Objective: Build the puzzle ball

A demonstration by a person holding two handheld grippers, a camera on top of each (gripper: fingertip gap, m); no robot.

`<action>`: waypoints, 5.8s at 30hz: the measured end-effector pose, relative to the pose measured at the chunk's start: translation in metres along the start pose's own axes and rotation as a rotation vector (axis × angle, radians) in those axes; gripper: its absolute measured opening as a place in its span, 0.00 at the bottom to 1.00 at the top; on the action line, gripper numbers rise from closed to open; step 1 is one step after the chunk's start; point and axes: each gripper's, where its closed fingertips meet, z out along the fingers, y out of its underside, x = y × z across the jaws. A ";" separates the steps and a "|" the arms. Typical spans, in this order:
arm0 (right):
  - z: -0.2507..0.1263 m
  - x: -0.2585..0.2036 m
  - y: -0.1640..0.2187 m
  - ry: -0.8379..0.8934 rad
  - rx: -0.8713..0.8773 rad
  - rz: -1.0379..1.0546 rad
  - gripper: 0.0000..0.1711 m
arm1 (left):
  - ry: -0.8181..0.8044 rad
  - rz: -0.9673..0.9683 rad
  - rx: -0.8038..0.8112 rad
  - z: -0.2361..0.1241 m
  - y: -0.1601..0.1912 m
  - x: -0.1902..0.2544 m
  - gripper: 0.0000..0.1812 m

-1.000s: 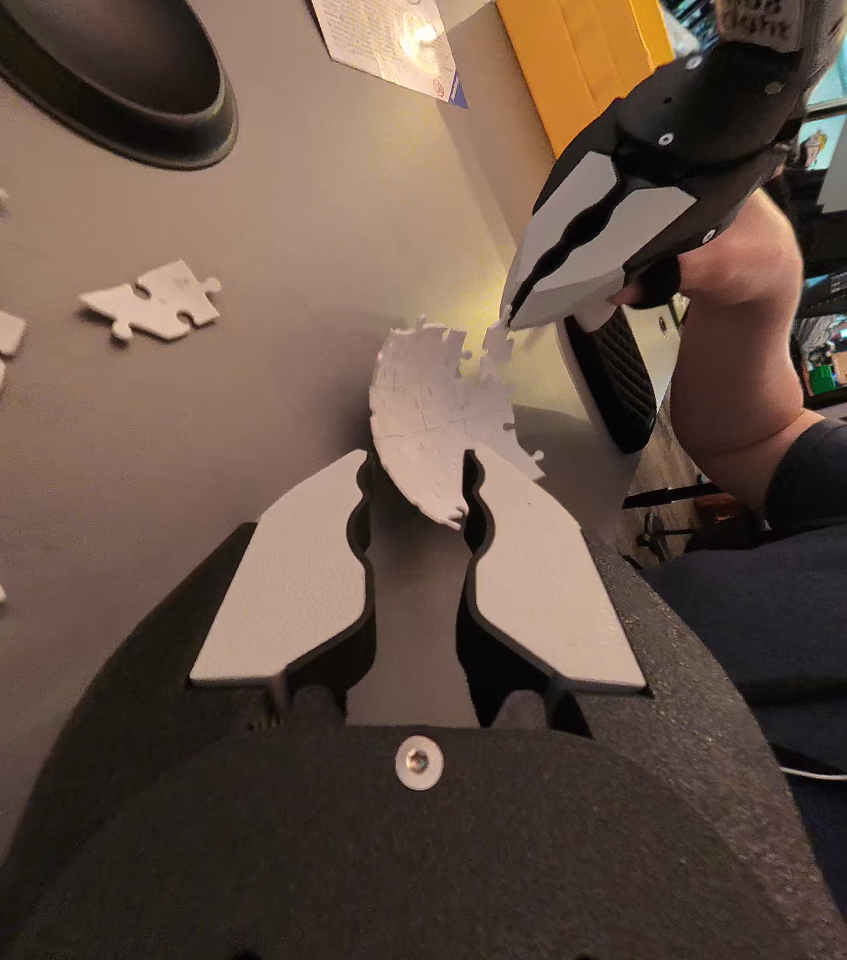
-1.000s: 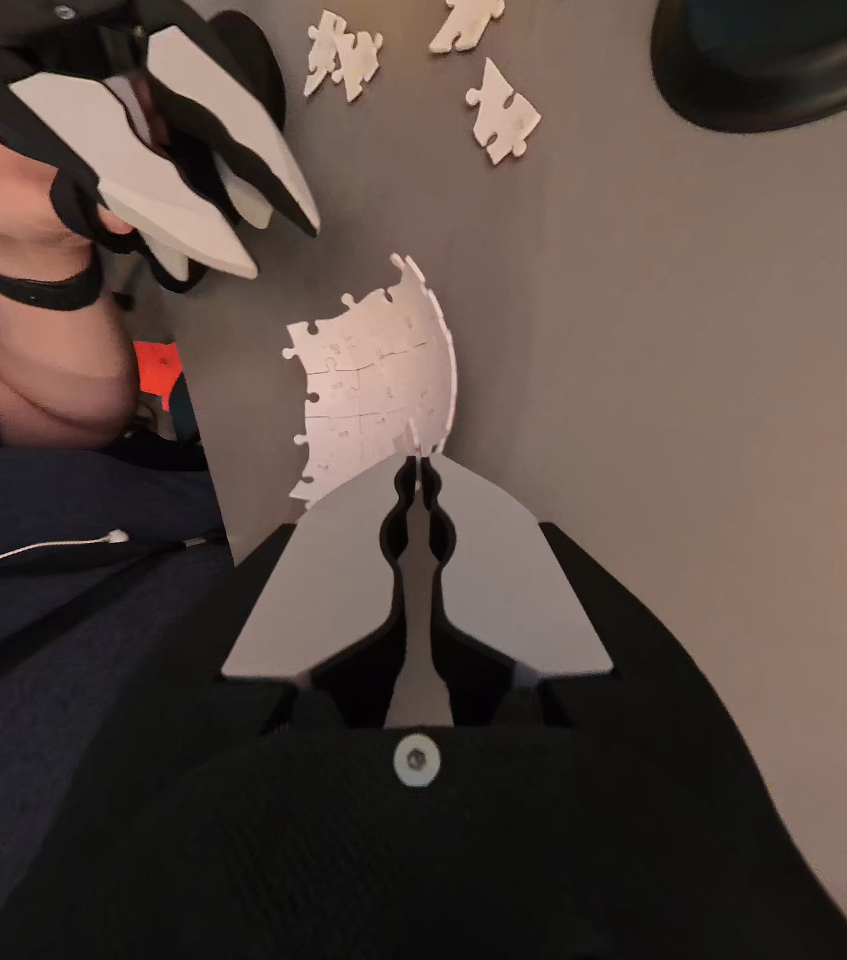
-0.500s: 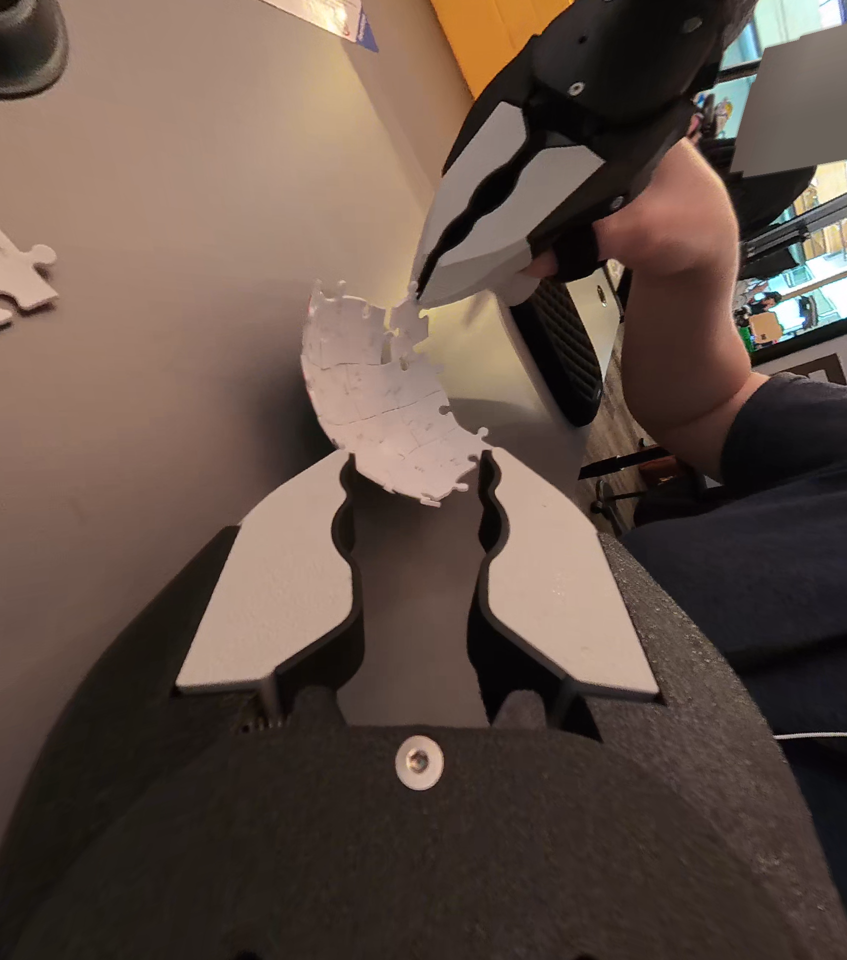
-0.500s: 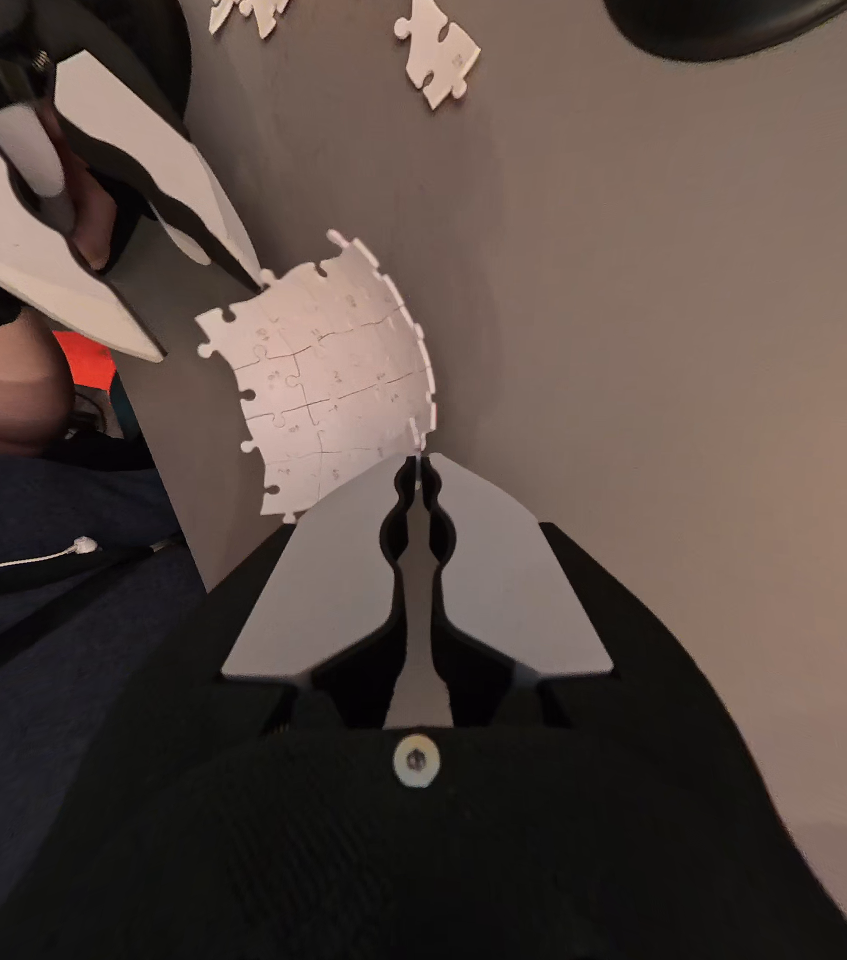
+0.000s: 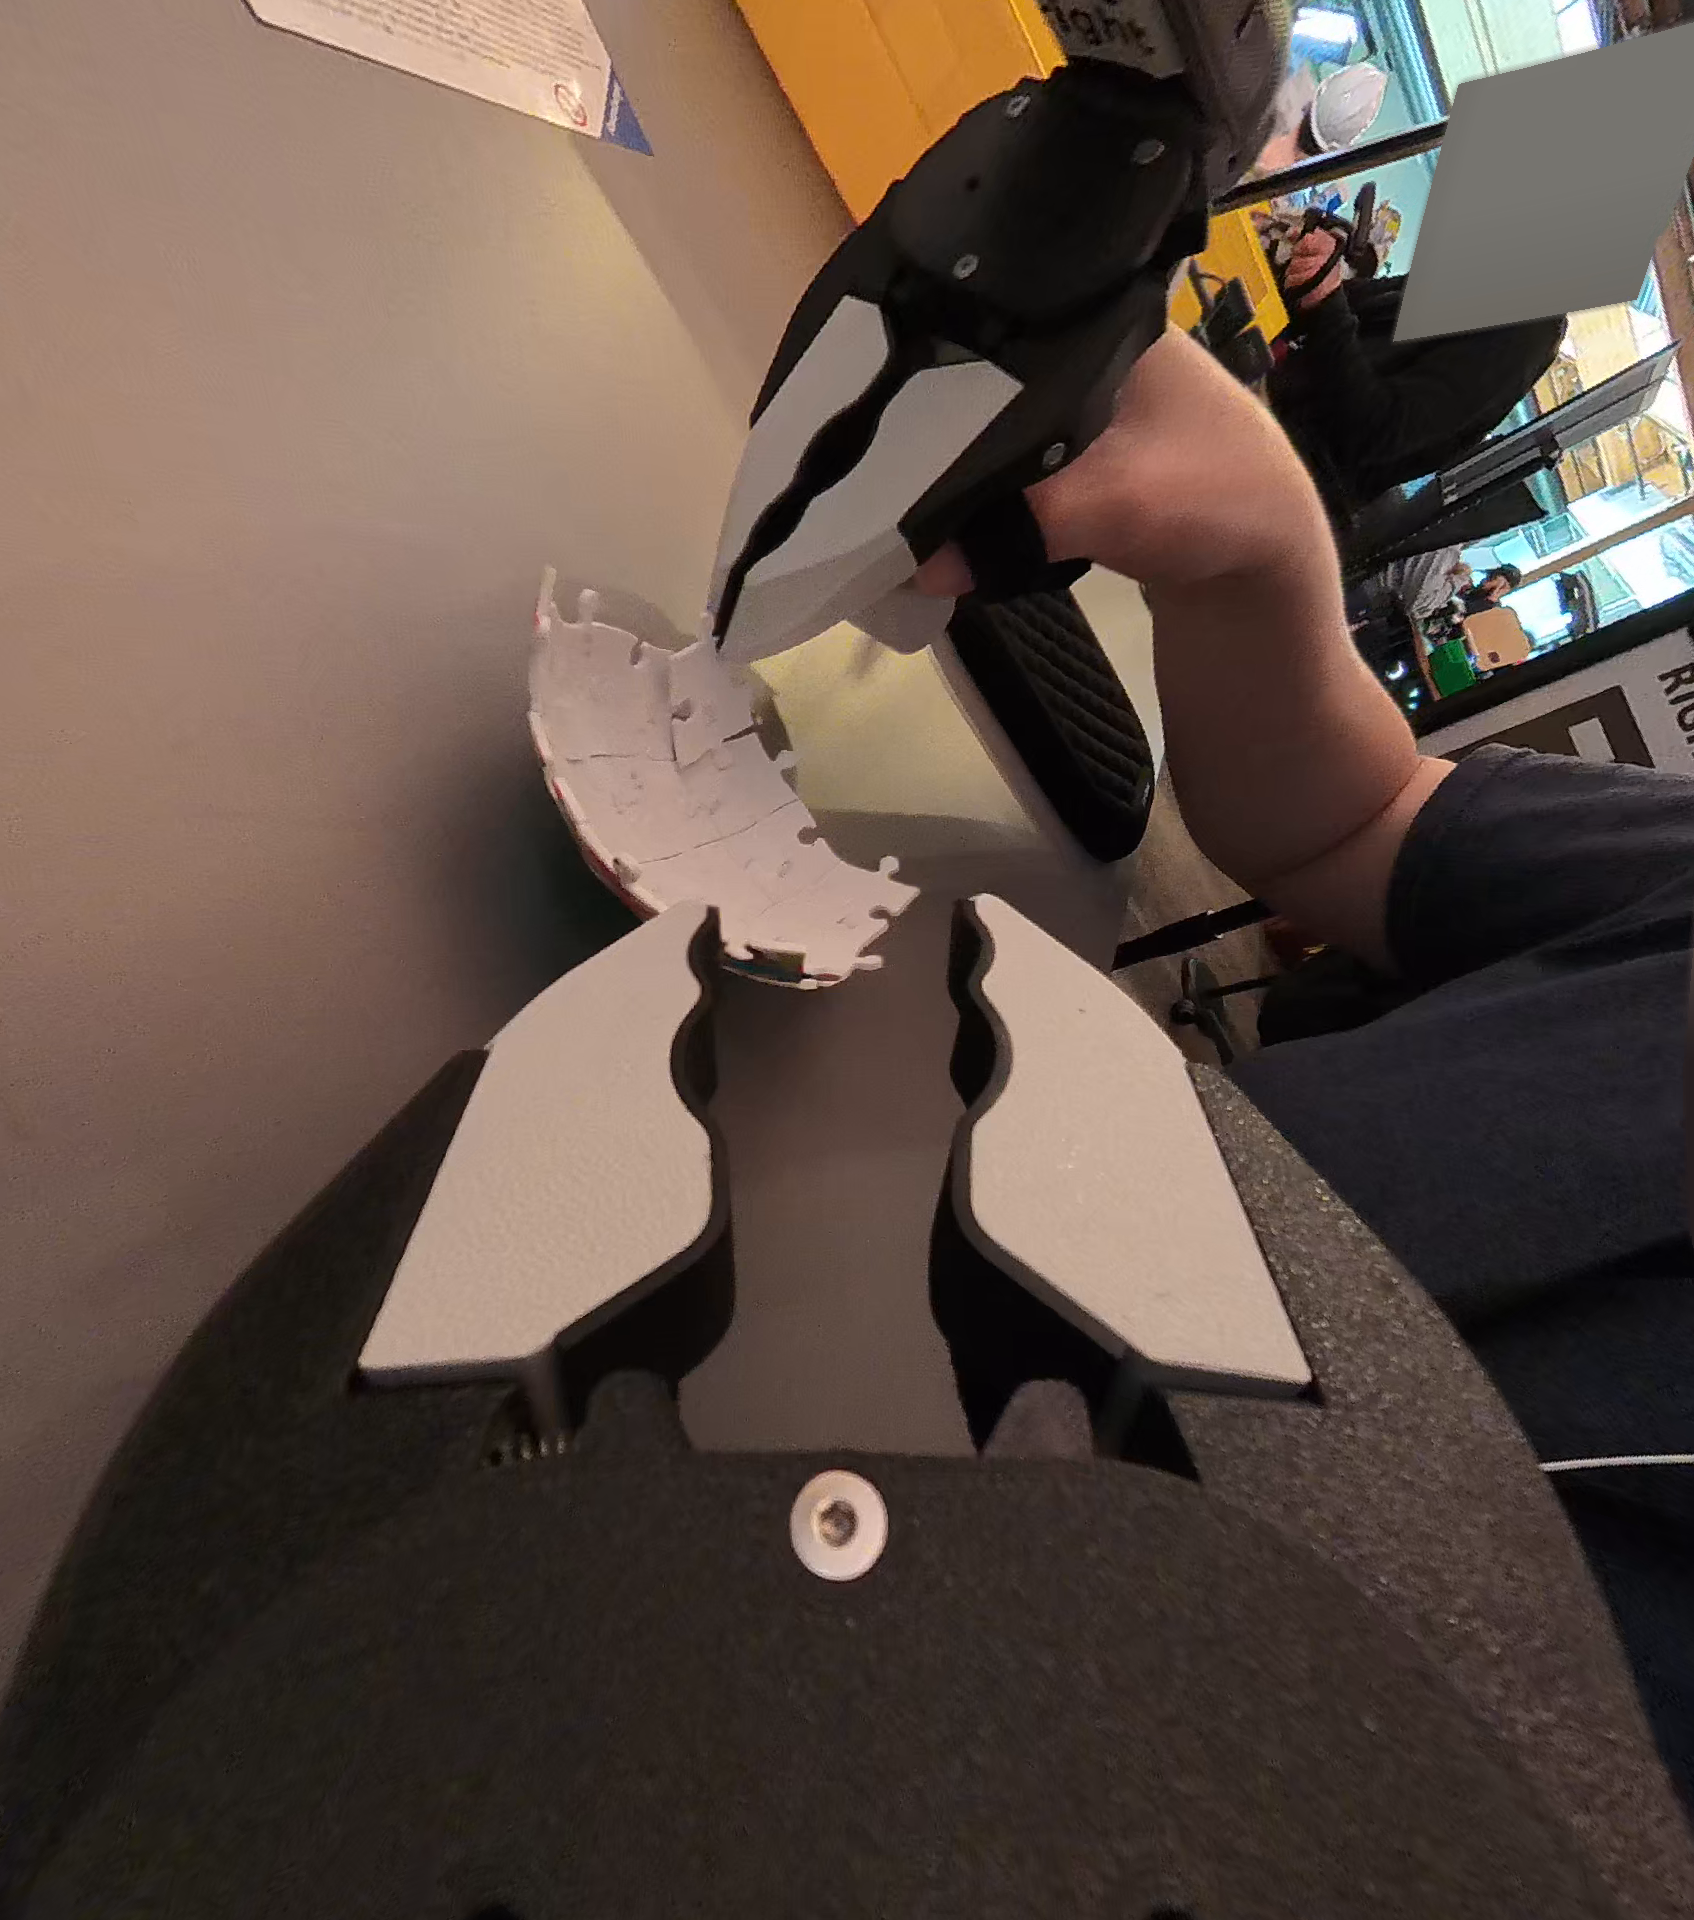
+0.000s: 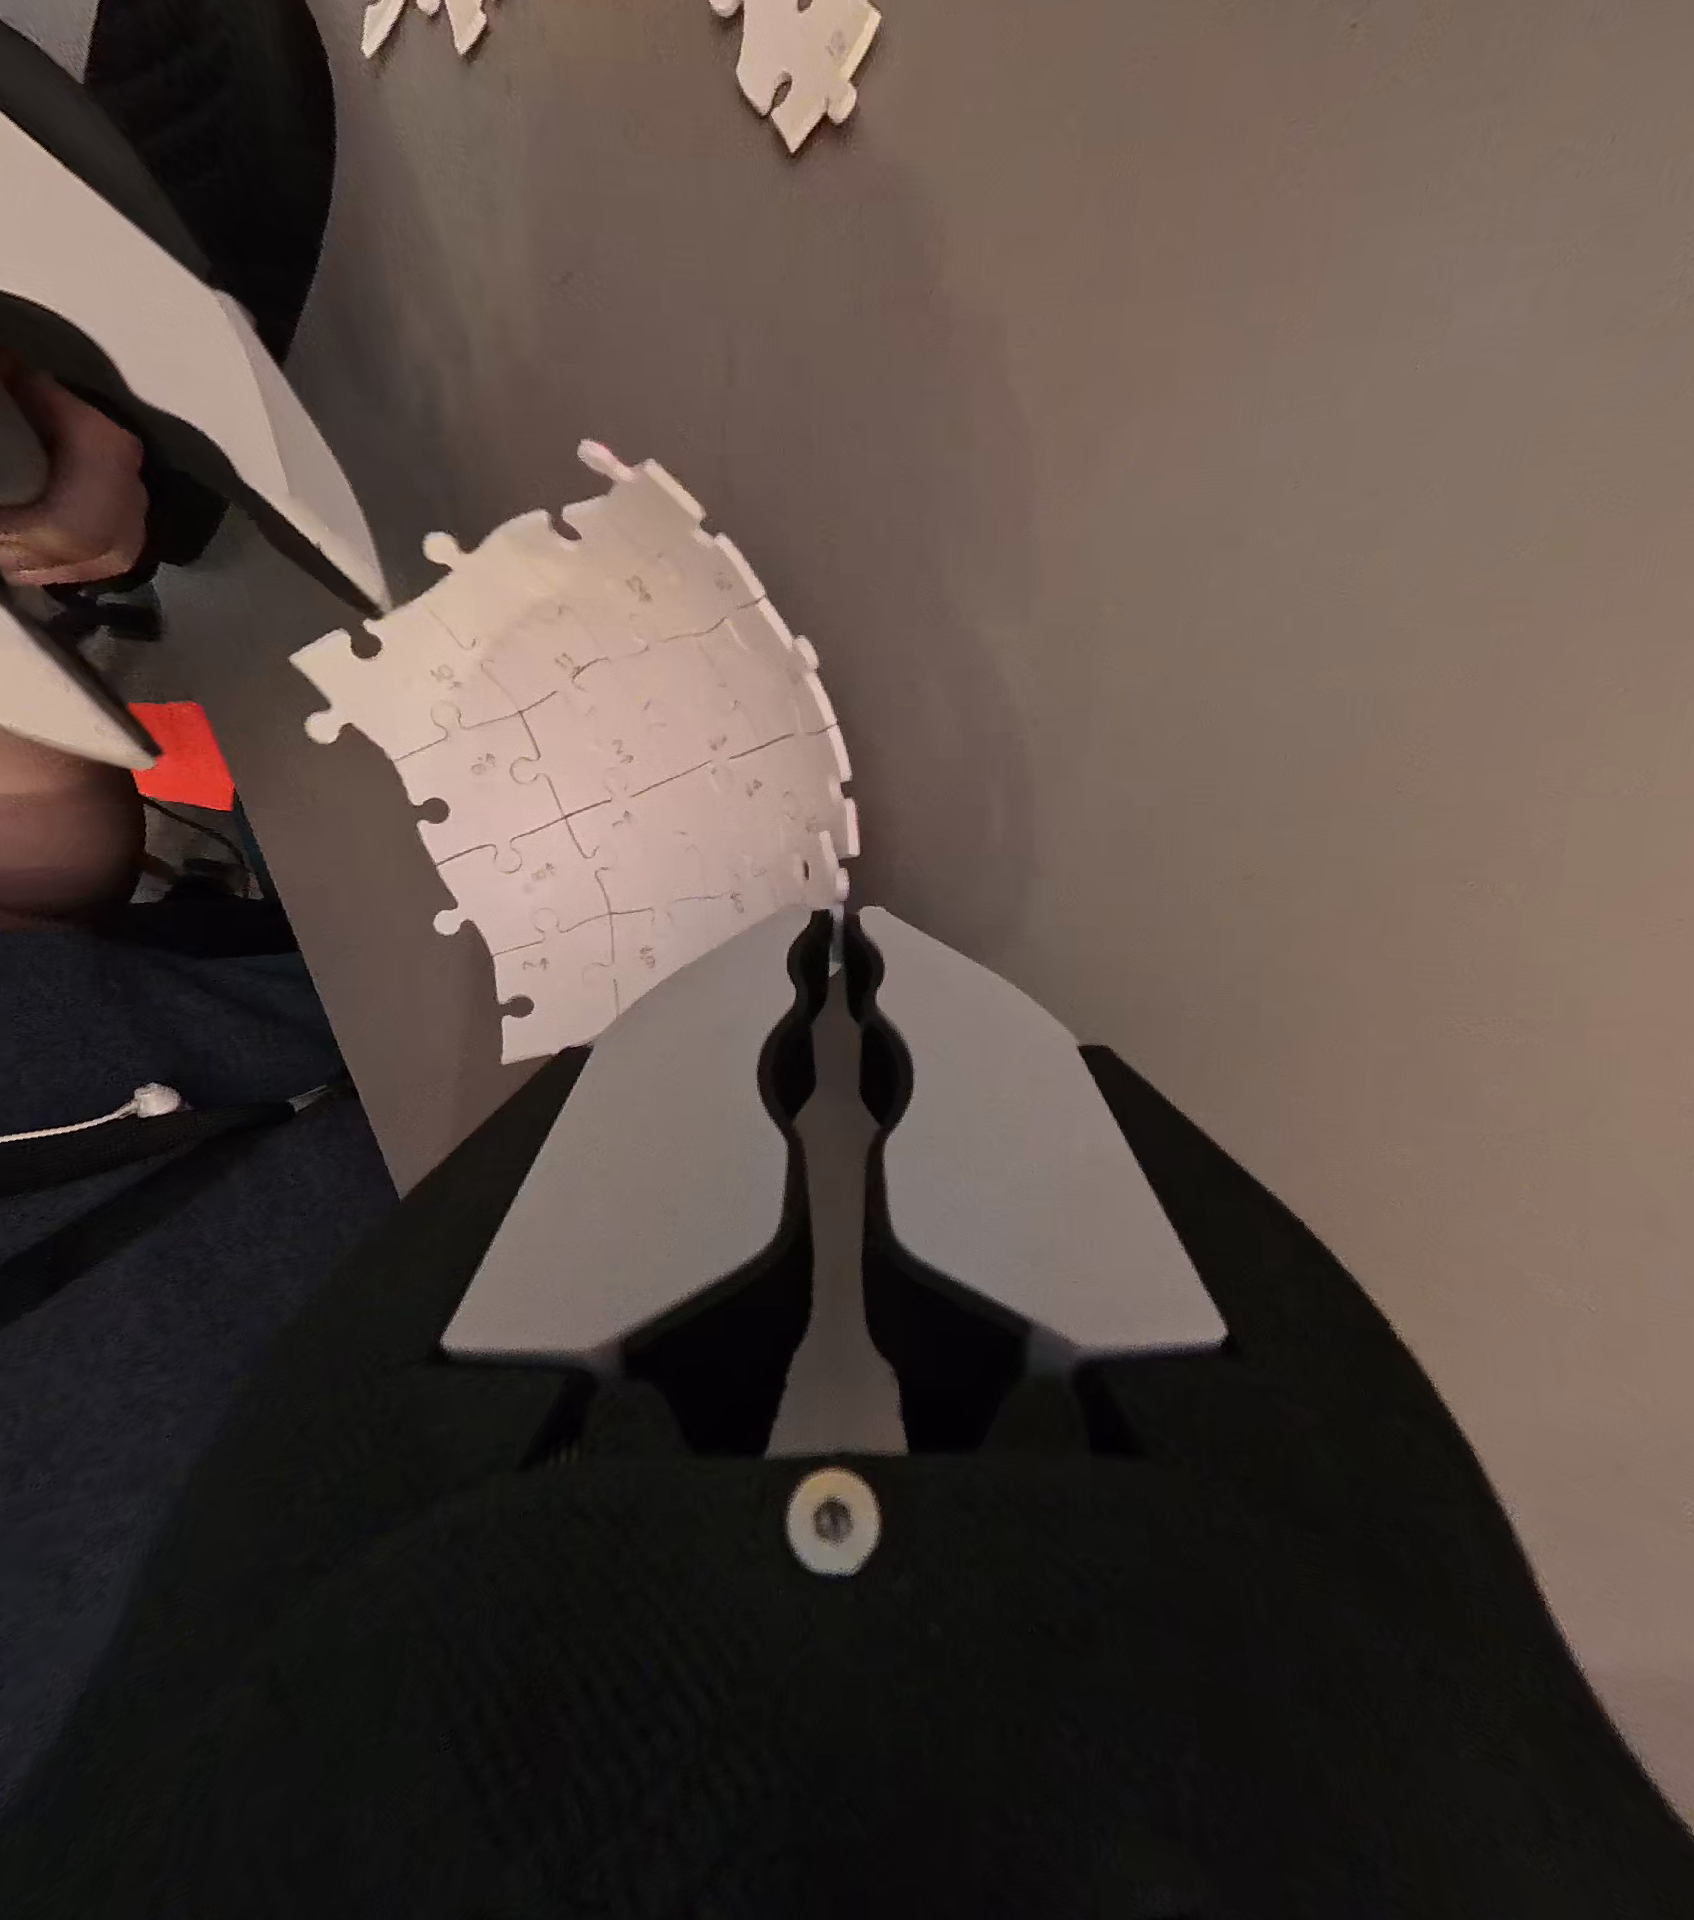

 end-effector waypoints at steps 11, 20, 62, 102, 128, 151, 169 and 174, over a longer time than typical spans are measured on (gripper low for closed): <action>0.002 0.008 0.008 -0.045 0.042 0.060 0.02 | -0.021 0.038 0.050 -0.004 -0.012 0.010 0.22; 0.004 0.012 0.014 -0.023 0.014 0.019 0.03 | -0.035 0.066 0.064 -0.003 -0.021 0.019 0.21; 0.005 0.013 0.014 0.069 -0.076 -0.095 0.03 | 0.245 1.543 -1.039 0.074 -0.014 0.001 0.00; 0.005 0.013 0.014 0.071 -0.100 -0.119 0.03 | 0.287 1.745 -1.224 0.092 0.005 -0.045 0.00; 0.006 0.012 0.014 0.022 -0.075 -0.108 0.03 | 0.304 1.651 -1.264 0.090 0.010 -0.044 0.00; -0.019 -0.001 0.017 -0.222 0.072 -0.036 0.01 | 0.306 1.604 -1.284 0.090 0.011 -0.044 0.00; -0.004 -0.008 0.016 -0.217 0.256 0.043 0.00 | 0.314 1.550 -1.273 0.091 0.010 -0.045 0.00; 0.001 -0.002 0.012 -0.180 0.248 0.061 0.00 | 0.305 1.555 -1.253 0.091 0.009 -0.045 0.00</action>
